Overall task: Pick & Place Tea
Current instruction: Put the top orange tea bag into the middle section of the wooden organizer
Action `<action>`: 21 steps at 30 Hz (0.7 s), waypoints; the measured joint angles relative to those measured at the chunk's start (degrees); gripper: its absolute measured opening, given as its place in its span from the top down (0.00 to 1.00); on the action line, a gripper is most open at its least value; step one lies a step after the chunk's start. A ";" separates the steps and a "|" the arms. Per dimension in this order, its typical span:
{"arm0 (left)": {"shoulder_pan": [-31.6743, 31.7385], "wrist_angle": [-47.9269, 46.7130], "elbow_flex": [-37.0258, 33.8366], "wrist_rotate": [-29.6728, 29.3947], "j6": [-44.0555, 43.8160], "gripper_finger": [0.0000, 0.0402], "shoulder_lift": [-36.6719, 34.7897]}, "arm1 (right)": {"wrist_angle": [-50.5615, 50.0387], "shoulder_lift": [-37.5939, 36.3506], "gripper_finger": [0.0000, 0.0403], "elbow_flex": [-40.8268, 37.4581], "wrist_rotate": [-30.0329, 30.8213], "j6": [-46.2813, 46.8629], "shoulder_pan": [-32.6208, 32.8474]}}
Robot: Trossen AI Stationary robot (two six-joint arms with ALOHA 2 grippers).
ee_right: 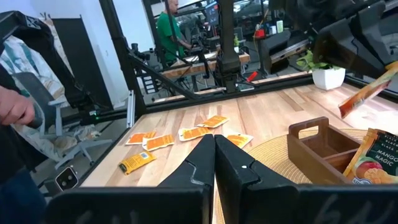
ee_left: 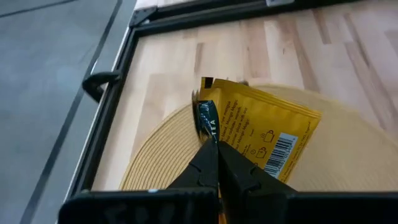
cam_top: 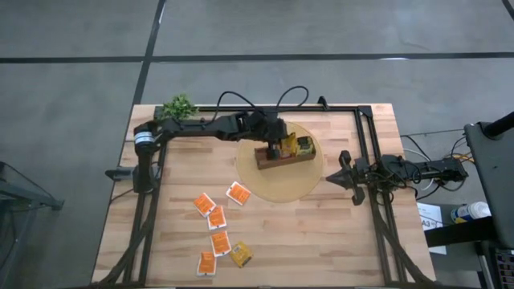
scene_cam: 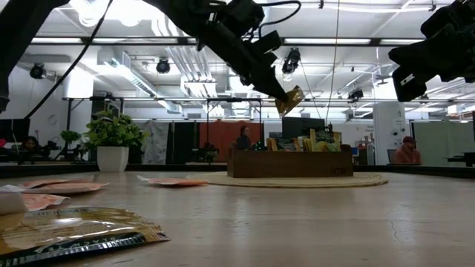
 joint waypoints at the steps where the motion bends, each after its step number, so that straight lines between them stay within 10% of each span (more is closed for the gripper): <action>1: -0.06 0.74 0.00 0.07 -0.49 1.00 0.27 | 0.00 0.00 0.98 -0.02 -0.01 0.00 0.00; 7: -0.03 2.00 0.00 1.22 -1.38 1.00 1.96 | 0.00 0.02 0.98 -0.02 0.02 0.01 0.00; 21: 3.01 11.31 -0.04 31.61 11.75 1.00 2.73 | 0.00 0.02 0.98 -0.02 0.00 0.01 0.02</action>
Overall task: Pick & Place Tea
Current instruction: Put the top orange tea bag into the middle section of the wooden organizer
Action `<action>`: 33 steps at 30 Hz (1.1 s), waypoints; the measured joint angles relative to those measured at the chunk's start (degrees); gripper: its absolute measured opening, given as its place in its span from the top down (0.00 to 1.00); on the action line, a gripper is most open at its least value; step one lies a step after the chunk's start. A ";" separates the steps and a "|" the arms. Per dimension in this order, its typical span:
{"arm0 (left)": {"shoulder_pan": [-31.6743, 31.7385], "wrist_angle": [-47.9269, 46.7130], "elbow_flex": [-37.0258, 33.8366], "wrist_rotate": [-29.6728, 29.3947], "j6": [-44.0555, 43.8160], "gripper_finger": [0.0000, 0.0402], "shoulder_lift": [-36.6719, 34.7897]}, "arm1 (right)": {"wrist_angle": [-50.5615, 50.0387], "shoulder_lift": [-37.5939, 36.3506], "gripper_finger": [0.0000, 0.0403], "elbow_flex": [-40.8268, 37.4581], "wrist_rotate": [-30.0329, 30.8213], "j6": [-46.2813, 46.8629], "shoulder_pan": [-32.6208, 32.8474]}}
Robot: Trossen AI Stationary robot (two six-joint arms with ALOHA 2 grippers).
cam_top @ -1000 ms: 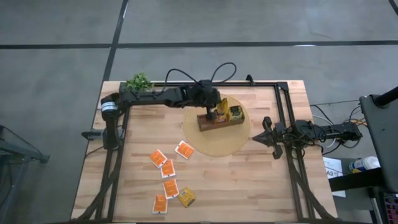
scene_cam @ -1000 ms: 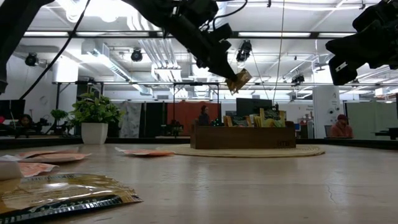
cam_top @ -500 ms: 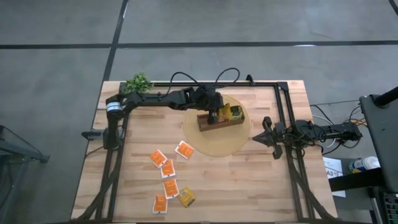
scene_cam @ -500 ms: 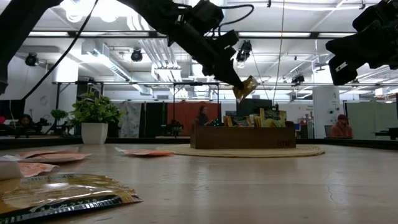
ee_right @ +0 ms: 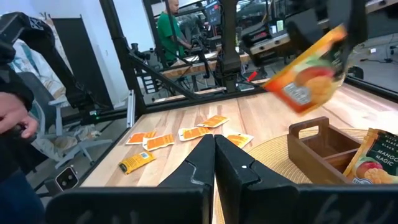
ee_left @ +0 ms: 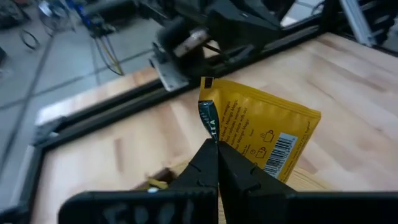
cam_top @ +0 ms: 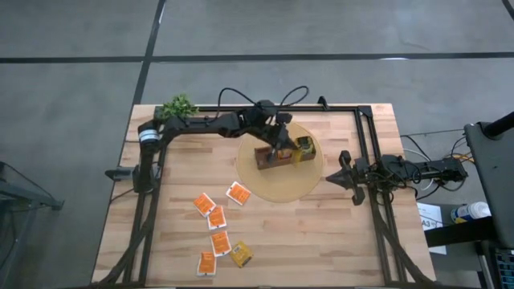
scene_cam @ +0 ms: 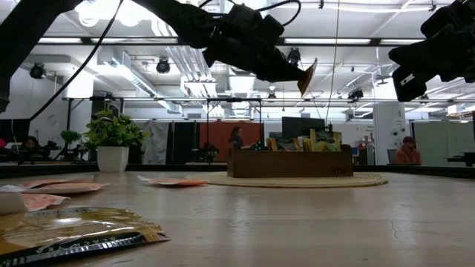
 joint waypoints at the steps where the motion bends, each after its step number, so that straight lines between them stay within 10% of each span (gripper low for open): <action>1: 0.30 0.90 0.00 0.00 0.22 1.00 0.00 | 0.00 0.00 0.98 0.02 -0.01 -0.02 0.00; 21: 0.34 0.06 -0.35 6.49 -4.22 1.00 -8.06 | -0.02 -0.02 0.98 0.01 -0.01 -0.01 -0.01; 33: 0.75 10.08 -16.20 8.68 -11.12 1.00 -24.53 | -0.02 -0.04 0.98 0.01 -0.03 -0.01 0.00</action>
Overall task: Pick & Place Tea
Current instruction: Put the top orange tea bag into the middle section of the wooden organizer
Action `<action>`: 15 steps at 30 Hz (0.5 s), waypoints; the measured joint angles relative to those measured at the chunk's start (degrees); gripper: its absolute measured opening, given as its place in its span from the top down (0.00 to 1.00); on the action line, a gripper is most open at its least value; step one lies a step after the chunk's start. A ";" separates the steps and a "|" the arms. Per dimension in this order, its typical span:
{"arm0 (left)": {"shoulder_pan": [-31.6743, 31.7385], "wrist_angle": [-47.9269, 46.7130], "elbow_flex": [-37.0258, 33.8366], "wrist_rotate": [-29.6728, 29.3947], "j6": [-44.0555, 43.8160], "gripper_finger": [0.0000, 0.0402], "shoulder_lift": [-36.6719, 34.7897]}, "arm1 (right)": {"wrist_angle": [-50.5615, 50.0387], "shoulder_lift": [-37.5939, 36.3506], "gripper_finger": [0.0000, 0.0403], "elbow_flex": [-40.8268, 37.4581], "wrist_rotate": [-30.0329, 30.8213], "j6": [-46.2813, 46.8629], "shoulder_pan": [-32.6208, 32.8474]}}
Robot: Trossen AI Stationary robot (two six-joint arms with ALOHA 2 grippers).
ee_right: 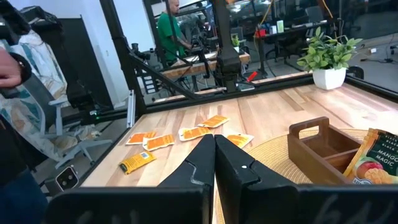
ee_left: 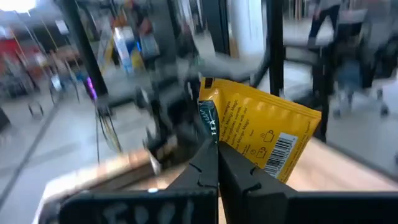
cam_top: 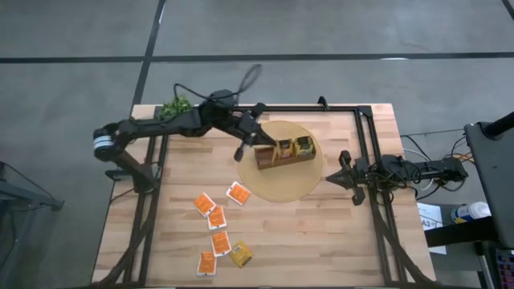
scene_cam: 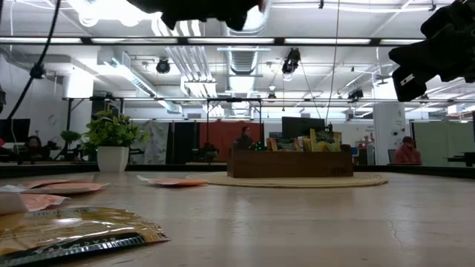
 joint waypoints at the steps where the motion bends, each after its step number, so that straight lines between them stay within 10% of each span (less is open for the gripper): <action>1: 0.32 3.60 -1.30 0.65 -2.09 1.00 -0.90 | 0.00 0.00 0.98 -0.01 0.03 -0.01 -0.02; 7: 1.99 21.45 -7.91 2.28 -14.38 1.00 -4.70 | 0.00 0.02 0.98 0.01 0.03 0.00 -0.02; 15: 2.27 22.11 -9.79 1.54 -17.82 1.00 -5.66 | 0.00 0.02 0.98 -0.01 0.02 -0.01 -0.02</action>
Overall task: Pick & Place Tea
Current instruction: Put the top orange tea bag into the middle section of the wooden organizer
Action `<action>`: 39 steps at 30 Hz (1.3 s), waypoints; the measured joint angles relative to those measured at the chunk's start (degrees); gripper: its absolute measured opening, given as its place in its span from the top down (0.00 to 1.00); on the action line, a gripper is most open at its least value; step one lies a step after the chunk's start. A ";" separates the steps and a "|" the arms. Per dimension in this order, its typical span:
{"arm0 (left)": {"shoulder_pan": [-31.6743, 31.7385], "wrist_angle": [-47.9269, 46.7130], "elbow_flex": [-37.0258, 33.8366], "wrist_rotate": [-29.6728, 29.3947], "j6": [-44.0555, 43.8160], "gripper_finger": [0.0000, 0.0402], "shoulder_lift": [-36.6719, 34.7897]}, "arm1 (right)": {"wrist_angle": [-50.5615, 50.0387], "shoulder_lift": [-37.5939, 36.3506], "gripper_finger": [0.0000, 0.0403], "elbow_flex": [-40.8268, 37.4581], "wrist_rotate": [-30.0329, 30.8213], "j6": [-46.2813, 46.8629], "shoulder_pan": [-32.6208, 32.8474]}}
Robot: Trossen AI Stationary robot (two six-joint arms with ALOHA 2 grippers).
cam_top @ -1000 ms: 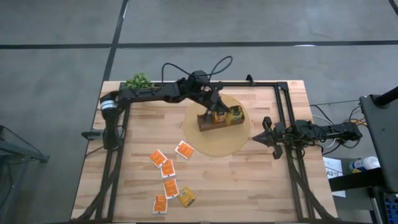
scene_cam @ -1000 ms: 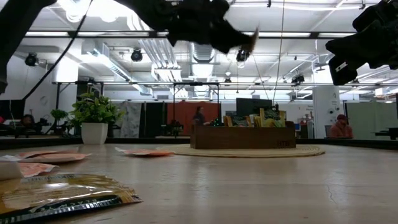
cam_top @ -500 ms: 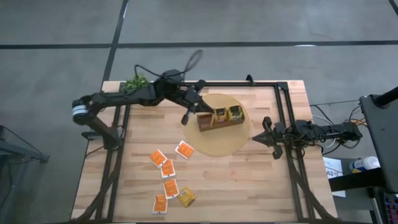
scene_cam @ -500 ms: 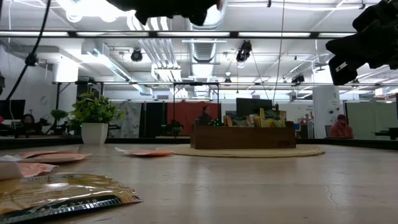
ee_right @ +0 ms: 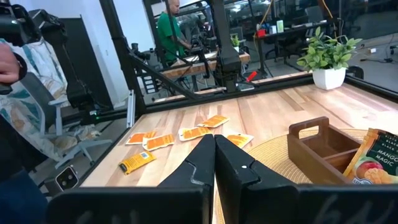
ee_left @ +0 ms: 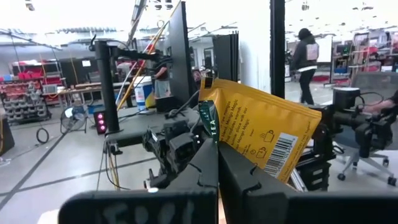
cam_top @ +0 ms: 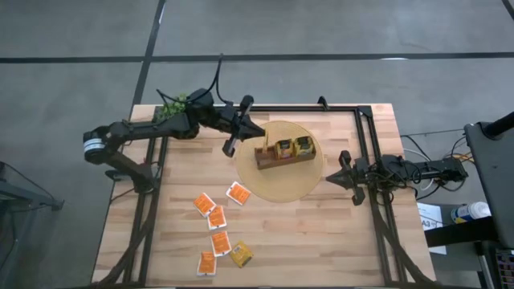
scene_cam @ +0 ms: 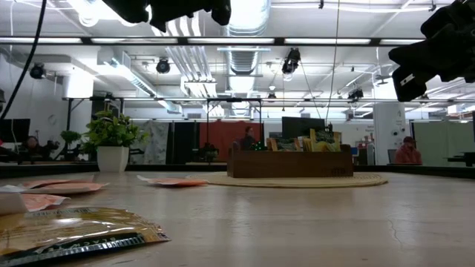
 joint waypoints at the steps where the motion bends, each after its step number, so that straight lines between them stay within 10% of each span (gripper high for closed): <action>1: 0.00 0.02 0.00 0.02 -0.38 1.00 0.00 | 0.00 0.00 0.98 0.00 0.01 0.01 0.01; 7: -0.02 0.37 1.42 -1.10 -1.76 1.00 0.00 | 0.02 0.00 0.98 0.01 0.21 -1.97 0.01; 19: -0.22 0.14 2.62 -5.40 -5.10 1.00 -0.02 | 1.83 0.03 0.98 0.00 2.87 -44.47 0.02; 24: -0.62 0.24 2.62 -4.06 -5.55 1.00 -0.02 | 9.09 0.02 0.98 0.00 0.82 -24.61 0.04; 31: -1.06 1.77 2.62 1.83 -8.54 1.00 0.00 | 24.23 0.85 0.98 0.09 21.37 18.67 -0.02; 39: -1.36 1.83 2.62 2.23 -8.65 1.00 -0.11 | 25.66 1.07 0.98 0.02 31.53 27.99 0.04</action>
